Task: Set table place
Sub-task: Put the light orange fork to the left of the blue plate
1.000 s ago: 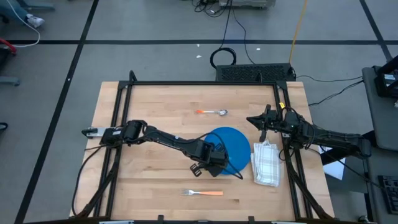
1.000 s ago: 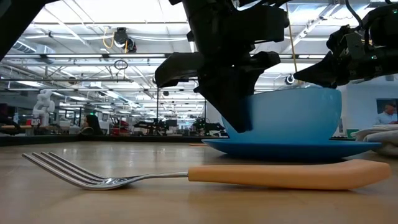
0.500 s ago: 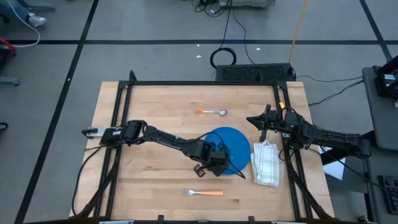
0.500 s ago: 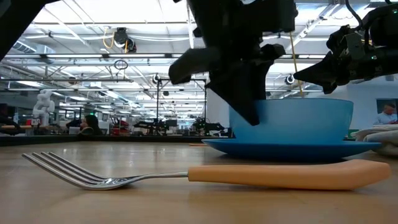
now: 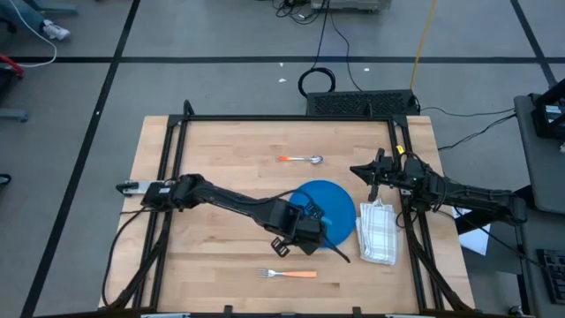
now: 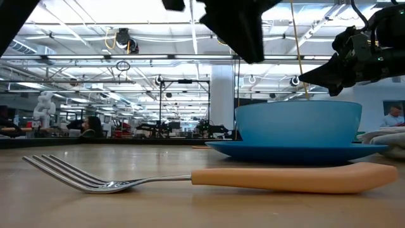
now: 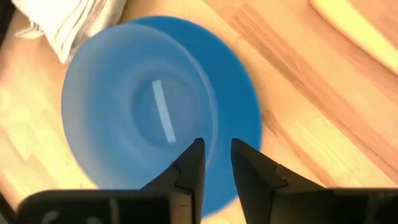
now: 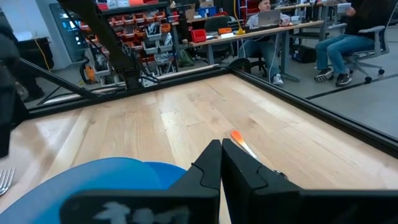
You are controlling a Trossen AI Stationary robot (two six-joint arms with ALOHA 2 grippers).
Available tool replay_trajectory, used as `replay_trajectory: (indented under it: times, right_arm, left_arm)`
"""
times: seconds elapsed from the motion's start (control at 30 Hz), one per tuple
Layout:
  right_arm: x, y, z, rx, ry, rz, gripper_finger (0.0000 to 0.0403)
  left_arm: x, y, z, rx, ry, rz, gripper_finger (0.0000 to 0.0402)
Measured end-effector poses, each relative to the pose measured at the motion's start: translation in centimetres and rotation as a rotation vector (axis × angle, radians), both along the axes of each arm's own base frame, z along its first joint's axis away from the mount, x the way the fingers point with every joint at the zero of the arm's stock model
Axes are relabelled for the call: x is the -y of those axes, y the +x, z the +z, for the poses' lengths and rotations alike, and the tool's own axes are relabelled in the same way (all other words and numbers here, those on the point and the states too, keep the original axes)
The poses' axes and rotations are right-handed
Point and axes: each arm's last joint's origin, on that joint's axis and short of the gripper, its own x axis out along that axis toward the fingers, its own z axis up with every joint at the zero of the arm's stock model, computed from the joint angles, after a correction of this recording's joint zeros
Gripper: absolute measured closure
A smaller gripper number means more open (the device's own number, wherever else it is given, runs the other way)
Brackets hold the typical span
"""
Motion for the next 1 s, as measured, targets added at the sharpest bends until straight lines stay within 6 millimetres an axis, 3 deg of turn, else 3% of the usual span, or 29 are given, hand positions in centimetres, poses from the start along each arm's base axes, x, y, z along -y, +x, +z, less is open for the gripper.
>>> replay_trajectory:
  times: [0.17, 0.4, 0.67, 0.87, 1.0]
  right_arm:
    - [0.0, 0.0, 0.1, 0.010, -0.011, 0.001, 0.0403]
    - [0.0, 0.0, 0.0, 0.010, 0.029, -0.003, 0.0403]
    - [0.0, 0.1, -0.1, 0.001, 0.030, -0.003, 0.0403]
    - [0.0, 0.1, 0.0, 0.003, 0.029, -0.003, 0.0403]
    - [0.0, 0.1, 0.0, 0.005, 0.028, -0.002, 0.0403]
  left_arm:
    - [-0.6, -1.2, 2.2, 0.003, -0.024, 0.076, 0.0392]
    - [-1.8, -3.0, 6.4, 0.137, 0.004, 0.250, 0.0398]
    - [-2.9, -6.7, 11.0, 0.296, -0.070, 0.361, 0.0400]
    - [-4.9, -11.1, 11.8, 0.502, -0.163, 0.391, 0.0401]
    - [-6.6, -14.5, 9.6, 0.674, -0.309, 0.404, 0.0401]
